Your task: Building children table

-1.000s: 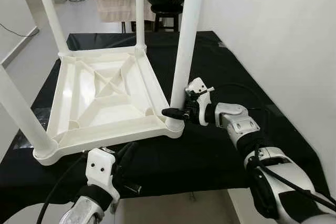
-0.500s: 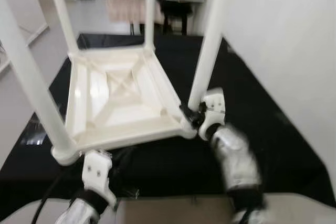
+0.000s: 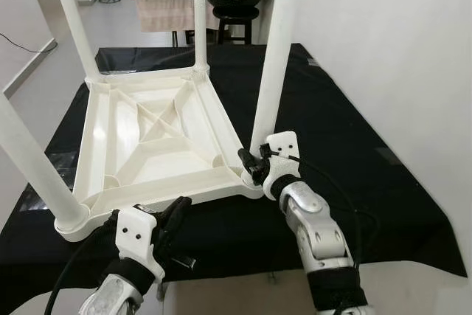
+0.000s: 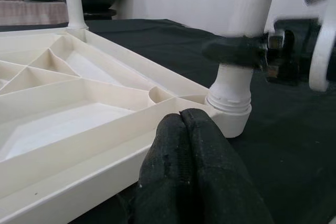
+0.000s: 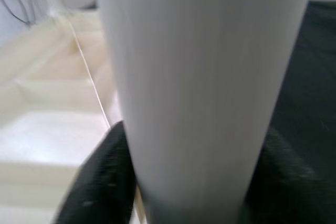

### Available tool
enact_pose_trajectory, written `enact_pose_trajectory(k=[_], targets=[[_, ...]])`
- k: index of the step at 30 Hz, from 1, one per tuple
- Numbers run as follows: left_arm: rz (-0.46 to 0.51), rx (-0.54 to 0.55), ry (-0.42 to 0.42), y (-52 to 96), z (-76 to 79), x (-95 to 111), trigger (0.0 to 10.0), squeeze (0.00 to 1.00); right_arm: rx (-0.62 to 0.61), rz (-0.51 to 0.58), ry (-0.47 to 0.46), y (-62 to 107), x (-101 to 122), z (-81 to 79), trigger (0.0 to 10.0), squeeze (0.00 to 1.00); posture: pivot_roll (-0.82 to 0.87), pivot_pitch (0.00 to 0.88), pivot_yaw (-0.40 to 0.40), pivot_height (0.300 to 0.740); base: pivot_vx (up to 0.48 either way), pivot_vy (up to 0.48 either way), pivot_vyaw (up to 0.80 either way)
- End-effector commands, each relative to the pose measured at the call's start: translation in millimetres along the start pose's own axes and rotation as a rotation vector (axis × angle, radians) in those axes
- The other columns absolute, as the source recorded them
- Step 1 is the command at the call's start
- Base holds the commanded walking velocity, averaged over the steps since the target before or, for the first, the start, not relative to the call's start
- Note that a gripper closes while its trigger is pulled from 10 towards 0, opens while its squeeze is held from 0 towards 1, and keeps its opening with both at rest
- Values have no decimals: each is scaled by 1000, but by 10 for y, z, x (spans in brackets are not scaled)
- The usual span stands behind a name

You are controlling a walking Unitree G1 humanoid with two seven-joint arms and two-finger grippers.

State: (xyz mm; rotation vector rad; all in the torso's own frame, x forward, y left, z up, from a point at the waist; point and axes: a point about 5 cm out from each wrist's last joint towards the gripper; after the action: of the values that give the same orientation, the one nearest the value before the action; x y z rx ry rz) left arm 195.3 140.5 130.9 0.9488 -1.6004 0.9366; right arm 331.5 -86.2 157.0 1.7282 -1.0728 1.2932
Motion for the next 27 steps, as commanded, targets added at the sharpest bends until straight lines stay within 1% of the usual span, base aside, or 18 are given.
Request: enact_pose_trajectory(k=[1, 5, 6, 7, 8, 9, 10, 11, 12, 13, 15, 16, 18, 19, 21, 22, 24, 27], targets=[[-11, -2, 4, 1, -4, -36, 10000, 0, 80, 18, -28, -57, 71, -45, 10000, 1000, 110, 21, -69, 740, 0, 0, 0], [-9, 1, 3, -17, 7, -39, 10000, 0, 306, 10, -25, -176, 174, -126, 10000, 1000, 121, 14, -77, 740, 0, 0, 0], [-8, 1, 3, -20, 11, -40, 10000, 0, 401, 13, -18, -223, 265, -140, 10000, 1000, 123, 12, -77, 740, 0, 0, 0], [-8, 1, 3, -20, 11, -40, 10000, 0, 401, 13, -18, -223, 265, -140, 10000, 1000, 123, 12, -77, 740, 0, 0, 0], [-8, 0, 4, -22, 17, -40, 10000, 0, 519, 10, 8, -252, 367, -163, 10000, 1000, 124, 10, -76, 740, 0, 0, 0], [-8, 0, 5, -23, 19, -41, 10000, 0, 597, 4, 45, -249, 401, -186, 10000, 0, 124, 9, -75, 740, 0, 0, 0], [-8, 0, 5, -23, 19, -41, 10000, 0, 597, 4, 45, -249, 401, -186, 10000, 0, 124, 9, -75, 740, 0, 0, 0], [-7, -1, 5, -24, 21, -41, 10000, 0, 684, -13, 73, -233, 419, -209, 10000, 0, 124, 8, -75, 740, 0, 0, 0], [-7, -1, 5, -24, 22, -41, 10000, 0, 742, -35, 87, -223, 421, -214, 10000, 0, 125, 7, -75, 740, 0, 0, 0], [-7, -1, 5, -24, 22, -41, 10000, 0, 742, -35, 87, -223, 421, -214, 10000, 0, 125, 7, -75, 740, 0, 0, 0], [-7, -2, 6, -25, 27, -42, 10000, 0, 836, -96, 99, -218, 397, -195, 10000, 0, 134, 7, -79, 740, 0, 0, 0], [-7, -2, 6, -25, 27, -42, 10000, 0, 836, -96, 99, -218, 397, -195, 10000, 0, 134, 7, -79, 740, 0, 0, 0], [-7, -2, 6, -25, 31, -42, 10000, 0, 884, -165, 119, -254, 354, -134, 10000, 0, 137, 7, -80, 740, 0, 0, 0], [-7, -1, 5, -25, 32, -42, 10000, 0, 900, -189, 120, -274, 347, -95, 2667, 0, 139, 9, -81, 740, 0, 0, 0], [-7, -1, 5, -24, 33, -42, 10000, 0, 909, -203, 117, -285, 346, -69, 2667, 0, 139, 9, -81, 740, 0, 0, 0], [-7, -1, 5, -23, 35, -42, 10000, 0, 914, -211, 106, -287, 350, -41, 0, 0, 139, 9, -82, 740, 0, 0, 0], [-7, -1, 6, -21, 37, -41, 10000, 0, 904, -215, 89, -286, 360, 24, 0, 0, 140, 9, -82, 740, 0, 0, 0], [-7, -1, 6, -19, 39, -40, 10000, 0, 890, -213, 84, -283, 364, 63, 0, 0, 135, 10, -78, 740, 0, 0, 0]])
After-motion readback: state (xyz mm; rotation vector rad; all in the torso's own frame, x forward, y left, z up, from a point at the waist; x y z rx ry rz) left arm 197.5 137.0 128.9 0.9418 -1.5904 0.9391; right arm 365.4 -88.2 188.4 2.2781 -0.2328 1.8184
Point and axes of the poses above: a point about 5 cm out from each wrist's last joint towards the gripper, its own y axis pointing back from the gripper into the wrist, its own x axis along the axis of the wrist's last joint, z = x × y, and after that the axes turned 12 degrees about -y, right-handed
